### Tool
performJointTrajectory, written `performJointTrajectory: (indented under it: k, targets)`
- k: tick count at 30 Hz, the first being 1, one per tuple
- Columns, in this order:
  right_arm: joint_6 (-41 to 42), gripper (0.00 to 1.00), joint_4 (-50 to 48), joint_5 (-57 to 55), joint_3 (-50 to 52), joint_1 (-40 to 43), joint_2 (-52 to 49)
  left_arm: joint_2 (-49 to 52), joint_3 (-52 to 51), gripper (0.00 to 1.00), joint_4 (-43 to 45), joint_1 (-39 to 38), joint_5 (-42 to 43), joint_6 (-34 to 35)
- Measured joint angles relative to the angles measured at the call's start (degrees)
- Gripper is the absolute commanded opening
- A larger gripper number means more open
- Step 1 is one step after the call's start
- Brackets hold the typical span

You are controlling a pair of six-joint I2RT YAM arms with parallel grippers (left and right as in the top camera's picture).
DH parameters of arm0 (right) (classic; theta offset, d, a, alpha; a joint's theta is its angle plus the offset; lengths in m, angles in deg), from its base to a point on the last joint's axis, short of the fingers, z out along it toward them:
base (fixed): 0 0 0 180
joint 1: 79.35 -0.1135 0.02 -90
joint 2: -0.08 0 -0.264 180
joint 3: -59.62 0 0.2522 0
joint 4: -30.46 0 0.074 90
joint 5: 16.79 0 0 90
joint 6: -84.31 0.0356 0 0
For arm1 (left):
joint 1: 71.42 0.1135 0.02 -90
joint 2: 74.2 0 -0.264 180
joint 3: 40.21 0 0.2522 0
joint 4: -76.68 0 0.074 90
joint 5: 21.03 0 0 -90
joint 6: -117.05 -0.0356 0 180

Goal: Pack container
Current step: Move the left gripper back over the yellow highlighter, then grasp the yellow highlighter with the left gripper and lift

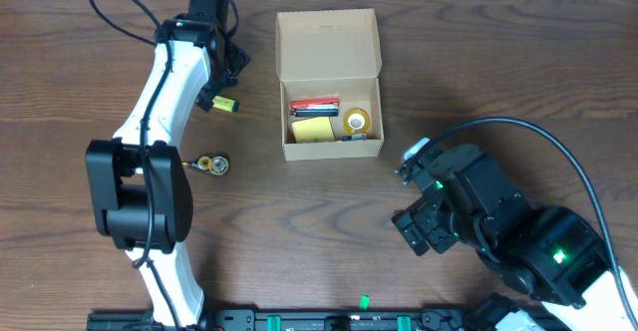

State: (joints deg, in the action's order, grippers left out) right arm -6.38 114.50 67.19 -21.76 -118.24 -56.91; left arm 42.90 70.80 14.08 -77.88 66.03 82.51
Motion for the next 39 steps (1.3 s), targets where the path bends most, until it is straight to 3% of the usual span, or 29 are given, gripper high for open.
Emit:
performJointTrajectory:
  k: [16,21,39]
  targets:
    - [0.0,0.99,0.0,0.0,0.0,0.0,0.0,5.35,0.0,0.88,0.2,0.92,-0.66,1.75]
    - [0.0,0.99,0.0,0.0,0.0,0.0,0.0,5.79,-0.02,0.87,4.76,2.73,-0.33,1.75]
    - [0.0,0.99,0.0,0.0,0.0,0.0,0.0,8.39,-4.48,0.77,9.92,4.52,2.58,3.23]
